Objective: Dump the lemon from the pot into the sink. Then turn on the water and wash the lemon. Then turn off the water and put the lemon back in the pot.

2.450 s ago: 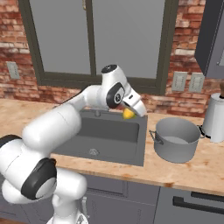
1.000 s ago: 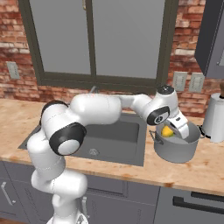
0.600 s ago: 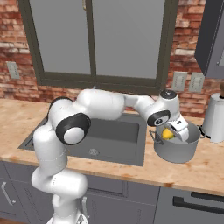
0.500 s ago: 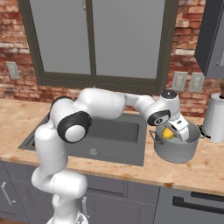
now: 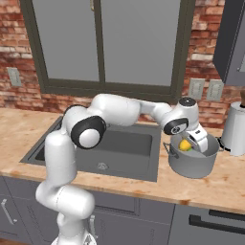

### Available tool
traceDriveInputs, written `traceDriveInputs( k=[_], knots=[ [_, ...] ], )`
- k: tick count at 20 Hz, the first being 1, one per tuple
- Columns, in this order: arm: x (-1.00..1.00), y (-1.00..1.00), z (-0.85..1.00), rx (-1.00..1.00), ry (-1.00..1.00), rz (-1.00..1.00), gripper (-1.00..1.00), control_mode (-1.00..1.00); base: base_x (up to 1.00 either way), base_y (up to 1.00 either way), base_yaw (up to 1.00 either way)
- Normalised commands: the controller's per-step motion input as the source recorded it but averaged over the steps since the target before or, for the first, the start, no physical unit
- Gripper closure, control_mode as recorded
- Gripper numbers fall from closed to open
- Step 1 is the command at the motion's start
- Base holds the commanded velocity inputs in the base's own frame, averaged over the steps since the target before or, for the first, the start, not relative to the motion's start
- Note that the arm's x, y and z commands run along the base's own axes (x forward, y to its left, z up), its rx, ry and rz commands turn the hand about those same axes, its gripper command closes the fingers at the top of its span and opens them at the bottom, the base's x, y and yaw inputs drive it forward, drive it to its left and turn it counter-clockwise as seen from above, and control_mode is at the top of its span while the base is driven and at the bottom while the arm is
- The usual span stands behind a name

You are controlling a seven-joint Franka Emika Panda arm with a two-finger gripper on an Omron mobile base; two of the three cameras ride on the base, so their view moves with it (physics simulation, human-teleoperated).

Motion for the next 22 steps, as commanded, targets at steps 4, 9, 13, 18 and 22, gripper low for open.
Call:
traceDriveInputs(
  k=[4,9,13,18,22],
  knots=[
    [0.00,0.00,-0.27,0.00,0.03,0.00,-1.00,-1.00,0.00,0.00,0.00],
    [0.00,0.00,-0.22,0.00,0.00,0.00,-1.00,-1.00,0.00,0.00,0.00],
    [0.00,-0.02,-0.15,0.00,0.00,0.00,-1.00,-1.00,0.00,0.00,0.00],
    [0.00,0.00,-0.04,0.00,0.00,0.00,-1.00,-1.00,0.00,0.00,0.00],
    [-0.09,0.00,0.30,0.00,-0.10,0.00,-1.00,-1.00,0.00,0.00,0.00]
  ],
)
